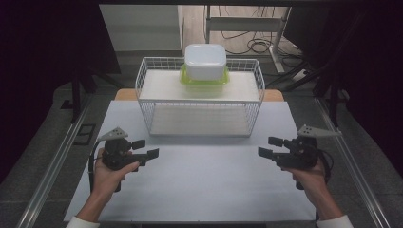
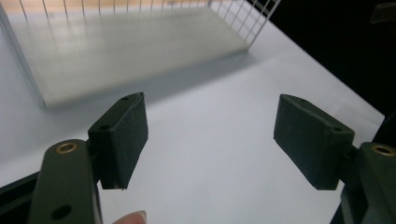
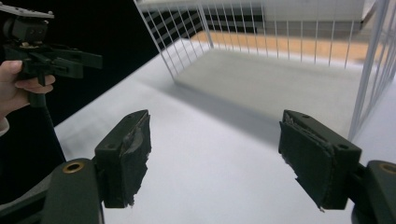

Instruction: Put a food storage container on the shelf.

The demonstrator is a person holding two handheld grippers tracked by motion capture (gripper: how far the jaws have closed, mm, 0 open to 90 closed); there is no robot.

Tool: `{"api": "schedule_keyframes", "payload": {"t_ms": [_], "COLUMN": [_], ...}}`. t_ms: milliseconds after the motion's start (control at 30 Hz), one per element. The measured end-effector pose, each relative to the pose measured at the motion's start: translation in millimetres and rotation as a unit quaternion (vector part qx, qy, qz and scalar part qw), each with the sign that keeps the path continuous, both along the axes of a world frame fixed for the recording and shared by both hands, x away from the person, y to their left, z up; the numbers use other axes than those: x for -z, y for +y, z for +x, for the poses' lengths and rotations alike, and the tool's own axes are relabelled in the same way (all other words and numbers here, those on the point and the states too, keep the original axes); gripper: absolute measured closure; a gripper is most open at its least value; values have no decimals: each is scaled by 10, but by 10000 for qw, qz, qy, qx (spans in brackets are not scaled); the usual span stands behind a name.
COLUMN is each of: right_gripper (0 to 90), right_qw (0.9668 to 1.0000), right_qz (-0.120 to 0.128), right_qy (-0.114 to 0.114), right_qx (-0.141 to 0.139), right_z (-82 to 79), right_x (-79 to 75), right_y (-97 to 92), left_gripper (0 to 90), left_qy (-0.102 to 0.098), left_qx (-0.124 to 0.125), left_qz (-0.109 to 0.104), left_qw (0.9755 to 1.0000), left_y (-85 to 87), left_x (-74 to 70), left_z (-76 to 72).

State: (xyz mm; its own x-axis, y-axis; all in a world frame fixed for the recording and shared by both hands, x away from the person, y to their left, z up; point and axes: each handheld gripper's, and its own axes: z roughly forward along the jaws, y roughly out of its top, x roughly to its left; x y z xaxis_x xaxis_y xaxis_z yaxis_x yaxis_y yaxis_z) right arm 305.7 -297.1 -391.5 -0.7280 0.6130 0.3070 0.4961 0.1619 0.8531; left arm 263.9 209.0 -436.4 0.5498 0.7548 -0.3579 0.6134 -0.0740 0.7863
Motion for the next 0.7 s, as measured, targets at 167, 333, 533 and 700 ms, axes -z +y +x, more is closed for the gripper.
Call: {"api": "schedule_keyframes", "payload": {"t_ms": [167, 333, 533, 700], "right_gripper": [225, 217, 208, 202], "right_qw": [9995, 9986, 9985, 9981], "right_qz": [58, -328, -350, -400], "right_qy": [299, 407, 432, 470], "right_qx": [66, 90, 0, 35], "right_z": [-98, -108, -112, -110], "right_x": [378, 596, 668, 709], "right_y": [-62, -60, -11, 3], "left_gripper": [252, 248, 243, 238], "left_qy": [298, 277, 326, 329], "left_qx": [-67, -155, -161, -187], "left_qz": [241, 367, 459, 533], "left_qw": [9992, 9988, 9983, 9979], "left_y": [48, 44, 42, 49], "left_x": [297, 343, 405, 424], "left_z": [-54, -38, -32, -30]}}
